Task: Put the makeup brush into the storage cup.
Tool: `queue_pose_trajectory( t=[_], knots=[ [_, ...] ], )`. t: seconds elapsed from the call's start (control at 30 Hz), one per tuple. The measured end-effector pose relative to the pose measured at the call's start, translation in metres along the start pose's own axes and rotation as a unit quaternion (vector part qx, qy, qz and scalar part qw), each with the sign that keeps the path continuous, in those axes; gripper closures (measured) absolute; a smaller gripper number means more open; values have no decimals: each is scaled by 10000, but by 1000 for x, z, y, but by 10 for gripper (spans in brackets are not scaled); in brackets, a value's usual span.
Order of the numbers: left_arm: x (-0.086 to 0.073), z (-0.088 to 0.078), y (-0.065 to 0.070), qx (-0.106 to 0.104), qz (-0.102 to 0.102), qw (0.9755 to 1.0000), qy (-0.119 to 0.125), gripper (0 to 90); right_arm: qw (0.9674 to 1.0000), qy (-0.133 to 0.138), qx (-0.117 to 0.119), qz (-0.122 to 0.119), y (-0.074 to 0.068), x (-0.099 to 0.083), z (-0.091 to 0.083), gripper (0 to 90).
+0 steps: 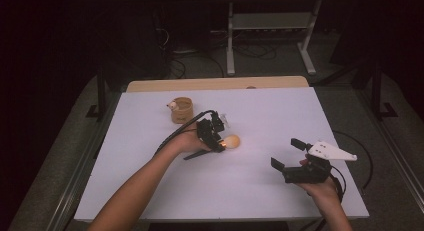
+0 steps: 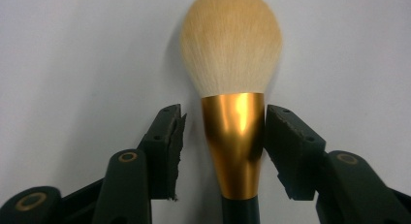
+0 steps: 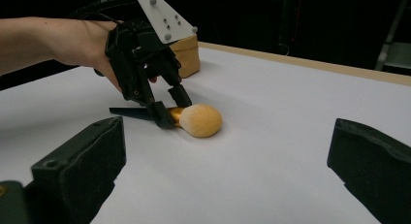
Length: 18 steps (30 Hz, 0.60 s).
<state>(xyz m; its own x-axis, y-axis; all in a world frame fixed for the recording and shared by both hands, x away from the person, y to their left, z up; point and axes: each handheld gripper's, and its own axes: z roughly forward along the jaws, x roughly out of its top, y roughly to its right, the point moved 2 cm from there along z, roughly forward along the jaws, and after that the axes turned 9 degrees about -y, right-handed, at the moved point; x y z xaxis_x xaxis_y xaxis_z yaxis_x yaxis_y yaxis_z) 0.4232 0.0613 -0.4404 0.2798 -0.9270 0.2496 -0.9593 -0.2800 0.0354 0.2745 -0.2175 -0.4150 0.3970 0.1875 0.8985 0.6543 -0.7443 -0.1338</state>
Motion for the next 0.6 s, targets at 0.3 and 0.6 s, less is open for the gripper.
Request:
queue_pose_trajectory(
  t=[0.3, 0.6],
  knots=[
    [0, 0, 0, -25, 12, 10000, -19, 541, 10000, -8, 17, 3, -1, 0, 0, 0],
    [2, 0, 0, -9, 14, 10000, -58, 569, 10000, -7, 3, 13, 0, 0, 0, 0]
  ],
)
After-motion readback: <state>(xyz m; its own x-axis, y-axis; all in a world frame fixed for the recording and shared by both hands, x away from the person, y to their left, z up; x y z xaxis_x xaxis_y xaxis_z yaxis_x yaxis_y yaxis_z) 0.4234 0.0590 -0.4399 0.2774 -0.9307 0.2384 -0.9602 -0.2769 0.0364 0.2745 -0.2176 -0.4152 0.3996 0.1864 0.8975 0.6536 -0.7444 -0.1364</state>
